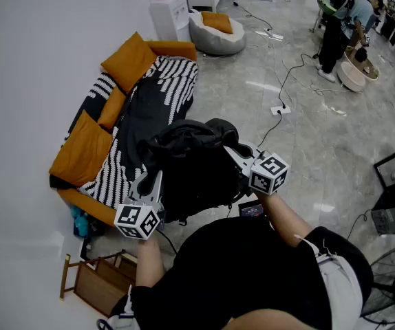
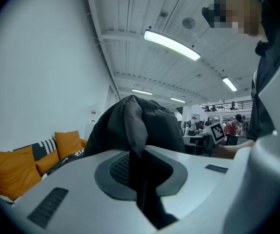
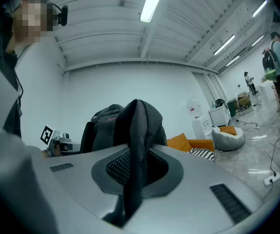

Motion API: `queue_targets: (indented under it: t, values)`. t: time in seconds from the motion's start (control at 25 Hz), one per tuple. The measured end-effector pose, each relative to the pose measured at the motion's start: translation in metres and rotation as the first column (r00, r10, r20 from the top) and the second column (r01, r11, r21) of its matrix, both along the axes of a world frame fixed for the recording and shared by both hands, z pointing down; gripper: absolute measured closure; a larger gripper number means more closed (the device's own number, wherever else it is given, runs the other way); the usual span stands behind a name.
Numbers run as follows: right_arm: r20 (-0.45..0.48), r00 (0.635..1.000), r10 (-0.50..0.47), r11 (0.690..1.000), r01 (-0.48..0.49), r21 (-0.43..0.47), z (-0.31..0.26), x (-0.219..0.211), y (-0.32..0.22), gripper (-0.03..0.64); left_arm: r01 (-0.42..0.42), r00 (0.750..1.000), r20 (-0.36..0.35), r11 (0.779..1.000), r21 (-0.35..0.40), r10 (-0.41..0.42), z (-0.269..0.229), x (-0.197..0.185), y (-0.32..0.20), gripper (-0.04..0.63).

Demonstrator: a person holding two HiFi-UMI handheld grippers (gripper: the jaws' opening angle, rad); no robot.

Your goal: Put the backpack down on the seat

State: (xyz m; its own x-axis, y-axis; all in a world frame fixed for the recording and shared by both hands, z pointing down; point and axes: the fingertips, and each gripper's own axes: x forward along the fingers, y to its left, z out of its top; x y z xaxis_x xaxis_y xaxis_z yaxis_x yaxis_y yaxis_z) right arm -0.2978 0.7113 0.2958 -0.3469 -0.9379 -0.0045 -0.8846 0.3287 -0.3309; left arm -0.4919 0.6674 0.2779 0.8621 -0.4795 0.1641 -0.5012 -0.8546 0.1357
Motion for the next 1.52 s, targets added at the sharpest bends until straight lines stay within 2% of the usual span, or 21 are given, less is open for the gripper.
queue_targets:
  t: [0.12, 0.4, 0.68, 0.84, 1.04, 1.28, 1.52]
  values:
    - [0.000, 1.000, 0.006, 1.000, -0.006, 0.000, -0.004, 0.005, 0.014, 0.569, 0.001, 1.000, 0.008, 1.000, -0.019, 0.000, 0.000, 0.006, 0.014, 0.557]
    - [-0.041, 0.999, -0.008, 0.999, 0.010, 0.043, -0.026, 0.030, 0.026, 0.569, 0.019, 0.999, -0.032, 1.000, -0.022, -0.020, -0.012, 0.028, 0.036, 0.557]
    - [0.004, 1.000, -0.005, 0.999, 0.004, 0.034, -0.022, 0.050, 0.035, 0.569, -0.005, 0.999, -0.044, 1.000, -0.025, 0.004, -0.009, 0.048, 0.046, 0.557]
    - [-0.002, 1.000, -0.018, 1.000, 0.018, 0.015, -0.017, 0.068, 0.053, 0.569, 0.006, 0.999, -0.038, 0.998, -0.056, -0.008, -0.003, 0.064, 0.066, 0.557]
    - [-0.002, 1.000, -0.029, 0.999, 0.029, 0.020, -0.017, 0.090, 0.069, 0.569, 0.011, 1.000, -0.027, 0.999, -0.053, -0.012, -0.002, 0.086, 0.083, 0.557]
    - [-0.003, 0.999, -0.043, 0.998, 0.043, 0.034, -0.017, 0.111, 0.086, 0.569, 0.022, 0.999, -0.038, 0.998, -0.052, -0.024, 0.001, 0.107, 0.101, 0.557]
    - [0.023, 0.999, -0.039, 0.999, 0.038, 0.020, -0.015, 0.122, 0.091, 0.569, 0.017, 0.999, -0.047, 0.996, -0.088, -0.021, 0.009, 0.119, 0.108, 0.557]
